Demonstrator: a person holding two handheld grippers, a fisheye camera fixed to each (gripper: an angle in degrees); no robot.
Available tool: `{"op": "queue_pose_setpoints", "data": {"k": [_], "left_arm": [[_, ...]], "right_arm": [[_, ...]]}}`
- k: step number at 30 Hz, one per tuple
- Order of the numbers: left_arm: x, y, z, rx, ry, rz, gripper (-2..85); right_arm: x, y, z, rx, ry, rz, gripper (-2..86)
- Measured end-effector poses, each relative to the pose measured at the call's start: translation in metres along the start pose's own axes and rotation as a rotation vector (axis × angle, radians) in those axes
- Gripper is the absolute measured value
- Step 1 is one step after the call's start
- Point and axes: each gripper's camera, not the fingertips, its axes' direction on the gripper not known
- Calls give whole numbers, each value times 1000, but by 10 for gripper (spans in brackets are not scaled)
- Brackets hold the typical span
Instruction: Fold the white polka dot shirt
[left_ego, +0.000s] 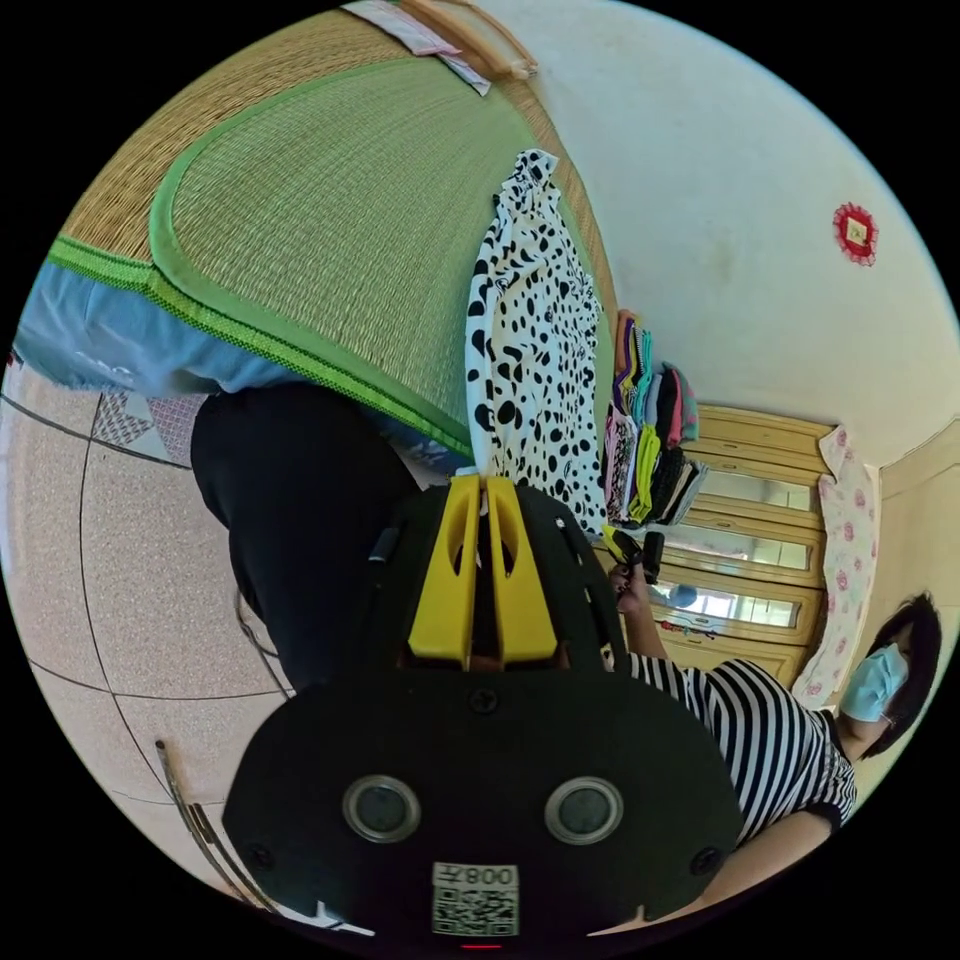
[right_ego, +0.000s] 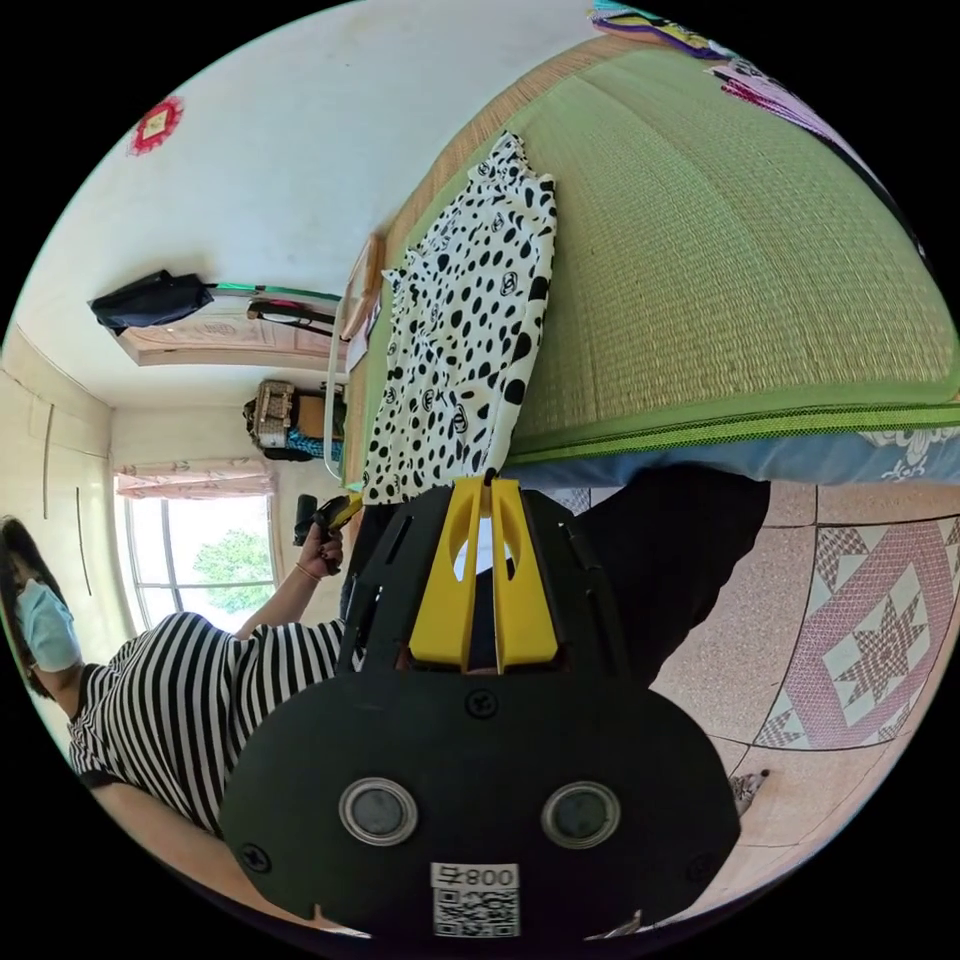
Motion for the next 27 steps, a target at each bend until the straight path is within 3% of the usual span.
{"op": "queue_pose_setpoints", "data": {"k": [27], "left_arm": [[-85, 170, -9, 88, 223, 73, 10]], "right_arm": [[6, 132, -12, 35, -118, -131, 10]]}}
